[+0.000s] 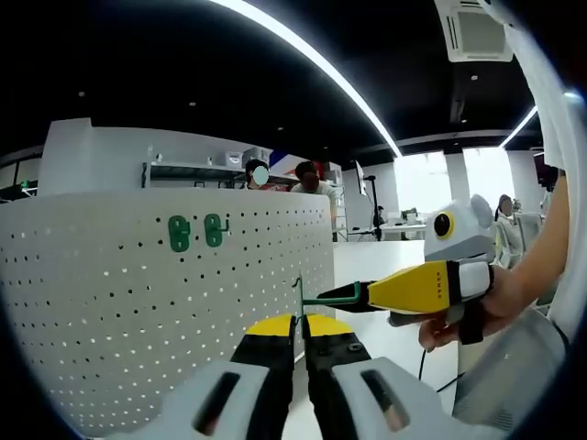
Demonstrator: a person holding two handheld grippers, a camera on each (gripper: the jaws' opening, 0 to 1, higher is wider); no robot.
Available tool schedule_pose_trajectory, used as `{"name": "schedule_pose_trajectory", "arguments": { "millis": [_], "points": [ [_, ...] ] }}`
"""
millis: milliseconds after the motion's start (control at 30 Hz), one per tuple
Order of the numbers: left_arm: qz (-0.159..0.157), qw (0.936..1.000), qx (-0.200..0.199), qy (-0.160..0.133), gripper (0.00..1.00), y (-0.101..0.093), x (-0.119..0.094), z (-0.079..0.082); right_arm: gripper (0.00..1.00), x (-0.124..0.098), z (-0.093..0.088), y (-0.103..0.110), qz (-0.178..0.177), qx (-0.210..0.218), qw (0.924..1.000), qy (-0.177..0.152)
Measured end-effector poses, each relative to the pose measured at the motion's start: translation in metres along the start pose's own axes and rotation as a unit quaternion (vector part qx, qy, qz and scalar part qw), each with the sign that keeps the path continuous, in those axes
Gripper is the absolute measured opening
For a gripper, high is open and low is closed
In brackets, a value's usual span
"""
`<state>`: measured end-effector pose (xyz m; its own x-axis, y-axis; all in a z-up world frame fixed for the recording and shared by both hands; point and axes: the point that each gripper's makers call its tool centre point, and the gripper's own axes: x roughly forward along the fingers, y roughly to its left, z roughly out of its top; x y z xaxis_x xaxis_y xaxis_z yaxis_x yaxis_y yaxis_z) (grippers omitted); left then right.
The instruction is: Insert the hook assembly into the mounting plate slot until the hook locks in place.
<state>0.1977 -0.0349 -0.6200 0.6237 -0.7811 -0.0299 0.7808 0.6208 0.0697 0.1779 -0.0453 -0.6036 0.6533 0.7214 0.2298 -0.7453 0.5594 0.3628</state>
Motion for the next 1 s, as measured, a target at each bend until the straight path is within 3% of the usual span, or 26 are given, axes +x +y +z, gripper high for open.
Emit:
{"name": "schedule_pose_trajectory", "arguments": {
  "millis": [333, 1000],
  "points": [
    [0.002, 1.0, -0.002, 0.0, 0.03, 0.0, -0.003, -0.001, 0.29, 0.006, -0.003, 0.0, -0.002, 0.002, 1.0, 0.005],
    [0.002, 1.0, -0.002, 0.0, 0.03, -0.001, -0.003, -0.001, 0.13, 0.012, -0.007, -0.007, -0.018, 0.003, 0.9998, 0.01]
  ]
}}
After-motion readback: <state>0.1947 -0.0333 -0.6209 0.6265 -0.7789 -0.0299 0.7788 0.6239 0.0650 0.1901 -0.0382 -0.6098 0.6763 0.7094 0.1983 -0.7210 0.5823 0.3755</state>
